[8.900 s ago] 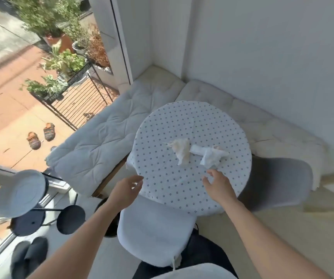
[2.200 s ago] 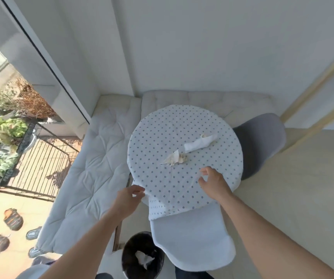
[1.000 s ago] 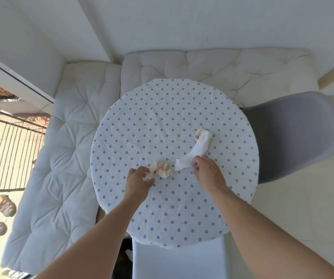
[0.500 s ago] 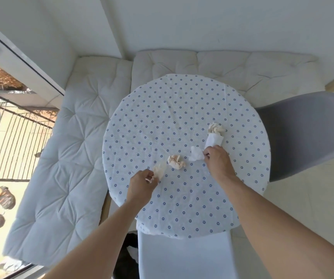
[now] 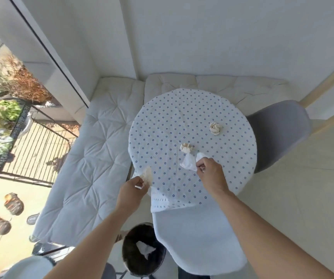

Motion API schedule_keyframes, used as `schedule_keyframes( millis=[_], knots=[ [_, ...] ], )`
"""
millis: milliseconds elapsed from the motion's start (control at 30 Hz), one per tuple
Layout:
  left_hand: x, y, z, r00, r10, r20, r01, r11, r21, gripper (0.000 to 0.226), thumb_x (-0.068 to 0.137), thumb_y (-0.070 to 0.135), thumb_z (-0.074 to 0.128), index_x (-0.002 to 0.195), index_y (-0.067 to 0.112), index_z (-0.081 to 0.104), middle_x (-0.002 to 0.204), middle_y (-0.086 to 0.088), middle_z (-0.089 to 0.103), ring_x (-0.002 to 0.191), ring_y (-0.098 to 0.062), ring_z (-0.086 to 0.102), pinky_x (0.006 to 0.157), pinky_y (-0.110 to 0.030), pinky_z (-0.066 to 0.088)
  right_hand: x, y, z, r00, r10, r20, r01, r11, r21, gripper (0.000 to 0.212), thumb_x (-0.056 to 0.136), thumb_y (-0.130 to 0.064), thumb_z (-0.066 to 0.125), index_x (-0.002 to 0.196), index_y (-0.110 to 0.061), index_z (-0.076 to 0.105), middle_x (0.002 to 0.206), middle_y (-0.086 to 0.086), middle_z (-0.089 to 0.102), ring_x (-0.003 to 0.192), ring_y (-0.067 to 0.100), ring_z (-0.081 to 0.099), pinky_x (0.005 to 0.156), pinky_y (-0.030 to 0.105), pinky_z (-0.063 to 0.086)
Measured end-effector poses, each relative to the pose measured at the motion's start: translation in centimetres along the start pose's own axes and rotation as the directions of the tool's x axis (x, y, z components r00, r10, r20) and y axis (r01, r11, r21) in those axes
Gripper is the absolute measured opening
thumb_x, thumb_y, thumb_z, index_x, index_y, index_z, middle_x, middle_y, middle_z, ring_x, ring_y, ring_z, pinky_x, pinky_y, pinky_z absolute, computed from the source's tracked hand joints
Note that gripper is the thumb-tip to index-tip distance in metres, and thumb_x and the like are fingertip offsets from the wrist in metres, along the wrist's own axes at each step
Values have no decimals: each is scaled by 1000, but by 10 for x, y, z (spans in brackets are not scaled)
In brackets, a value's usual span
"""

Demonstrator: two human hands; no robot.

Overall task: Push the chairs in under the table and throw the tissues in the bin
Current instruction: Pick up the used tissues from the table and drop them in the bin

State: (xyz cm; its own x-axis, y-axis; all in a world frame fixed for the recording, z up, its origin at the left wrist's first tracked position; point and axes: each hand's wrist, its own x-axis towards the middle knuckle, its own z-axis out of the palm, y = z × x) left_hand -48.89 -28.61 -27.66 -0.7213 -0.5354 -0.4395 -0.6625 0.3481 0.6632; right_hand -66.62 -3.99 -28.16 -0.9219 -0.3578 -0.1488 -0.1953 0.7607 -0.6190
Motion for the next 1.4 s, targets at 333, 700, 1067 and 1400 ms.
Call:
schedule_keyframes(
  millis=[333,700,1067,1400],
  knots=[
    [-117,-94,-56,996,-82,-18,82,996,17,29,87,26,75,76,8,55,65,-3,53,55,-13,48,46,-22,35,-139,-75,62,987,-59,150,48,996,76,12,91,-8,69,96,-18,68,98,-3,67,84,10,66,76,23,54],
    [-171,-245,-35,954,-300,15,300,953,-41,27,95,26,69,85,1,67,77,-14,74,63,-19,58,58,-28,40,-235,-77,182,909,18,416,-42,998,47,18,92,-8,62,99,-22,71,101,-7,69,92,12,66,81,23,54],
    [-158,-358,27,888,-455,65,459,883,-97,42,93,44,61,80,5,63,75,-16,72,63,-31,67,57,-30,45,-263,-4,276,825,208,525,-247,969,5,23,91,-8,60,105,-21,73,102,-10,69,93,6,66,76,10,47],
    [-140,-427,115,839,-527,136,541,835,-99,28,94,34,61,79,12,66,78,-8,74,69,-28,69,57,-31,48,-260,69,364,728,331,601,-372,926,-59,31,90,-17,58,119,-20,70,118,-5,70,104,13,63,70,13,41]
  ],
)
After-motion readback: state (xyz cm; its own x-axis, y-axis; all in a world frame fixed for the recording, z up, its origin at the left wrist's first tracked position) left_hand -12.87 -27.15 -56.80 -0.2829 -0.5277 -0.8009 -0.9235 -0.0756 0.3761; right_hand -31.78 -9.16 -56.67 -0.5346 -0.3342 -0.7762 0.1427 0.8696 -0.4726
